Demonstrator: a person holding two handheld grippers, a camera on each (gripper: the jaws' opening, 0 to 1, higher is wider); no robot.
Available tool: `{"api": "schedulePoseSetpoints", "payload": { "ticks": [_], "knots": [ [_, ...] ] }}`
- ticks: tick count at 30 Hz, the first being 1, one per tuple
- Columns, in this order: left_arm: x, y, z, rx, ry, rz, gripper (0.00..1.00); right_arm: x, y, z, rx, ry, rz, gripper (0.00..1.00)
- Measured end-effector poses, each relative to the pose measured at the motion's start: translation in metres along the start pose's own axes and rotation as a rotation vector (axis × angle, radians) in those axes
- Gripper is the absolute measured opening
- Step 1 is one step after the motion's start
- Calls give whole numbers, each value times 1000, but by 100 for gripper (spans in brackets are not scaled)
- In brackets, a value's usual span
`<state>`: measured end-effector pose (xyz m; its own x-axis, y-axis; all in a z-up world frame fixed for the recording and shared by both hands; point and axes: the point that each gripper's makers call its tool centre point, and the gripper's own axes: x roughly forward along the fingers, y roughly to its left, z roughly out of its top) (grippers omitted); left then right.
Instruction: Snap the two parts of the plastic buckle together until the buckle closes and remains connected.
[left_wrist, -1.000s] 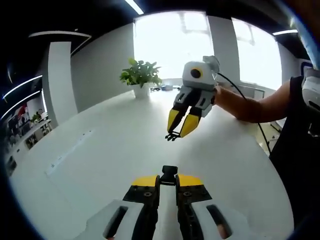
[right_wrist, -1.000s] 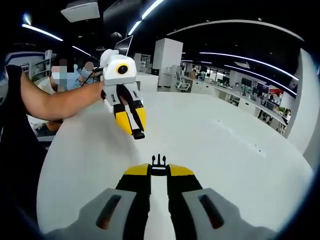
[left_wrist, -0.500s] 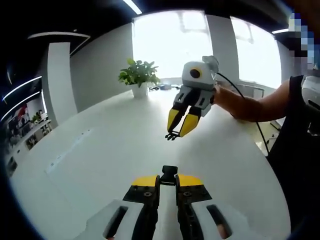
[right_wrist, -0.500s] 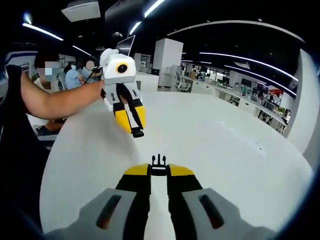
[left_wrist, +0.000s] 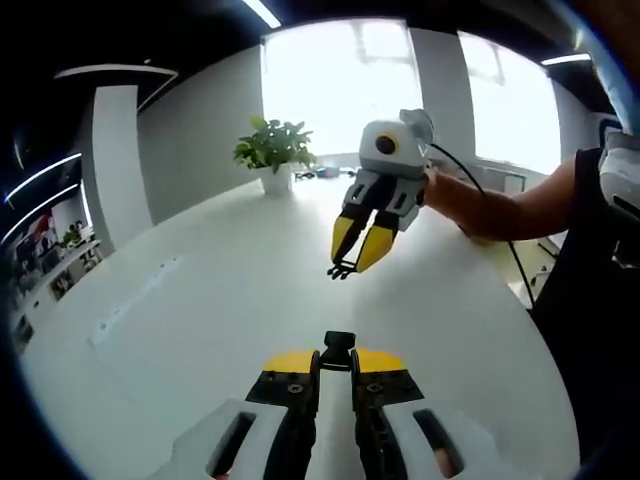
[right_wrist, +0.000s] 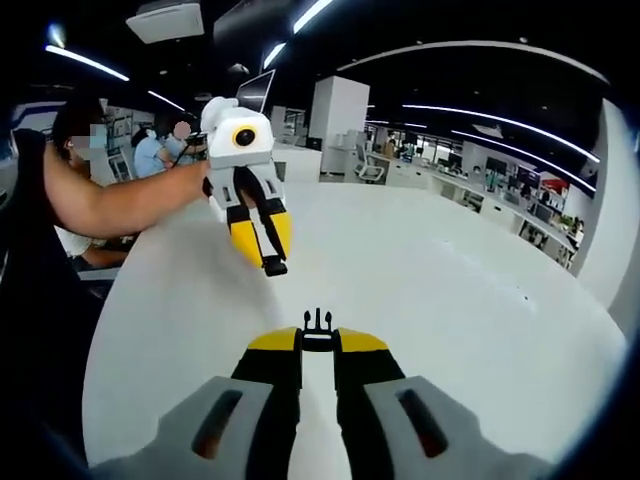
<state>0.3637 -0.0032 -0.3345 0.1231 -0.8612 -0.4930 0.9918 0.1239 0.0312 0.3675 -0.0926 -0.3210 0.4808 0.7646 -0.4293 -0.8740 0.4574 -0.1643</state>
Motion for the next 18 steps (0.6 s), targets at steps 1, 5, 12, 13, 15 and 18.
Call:
{"api": "schedulePoseSetpoints", "payload": {
  "ticks": [1,5,12,13,15,18],
  "knots": [
    [0,0,0,-1,0,-1,10,0,1,0,-2,-4,1,11],
    [-1,-2,-2,1,-4,-1,10,-1,4,-4,6,-14,11,11],
    [0,-6,-1,15,0,-7,10,-2,5,-9,12,-7,19,11],
    [0,-7,0,13,0,-11,10,-2,5,-10,14,-7,22,11],
    [1,-8,-1,14,5,-16,10,-1,5,-11,13,-4,25,11],
    [2,-9,-2,15,5,-30,10,1,8,-11,4,-5,48,11]
  ]
}}
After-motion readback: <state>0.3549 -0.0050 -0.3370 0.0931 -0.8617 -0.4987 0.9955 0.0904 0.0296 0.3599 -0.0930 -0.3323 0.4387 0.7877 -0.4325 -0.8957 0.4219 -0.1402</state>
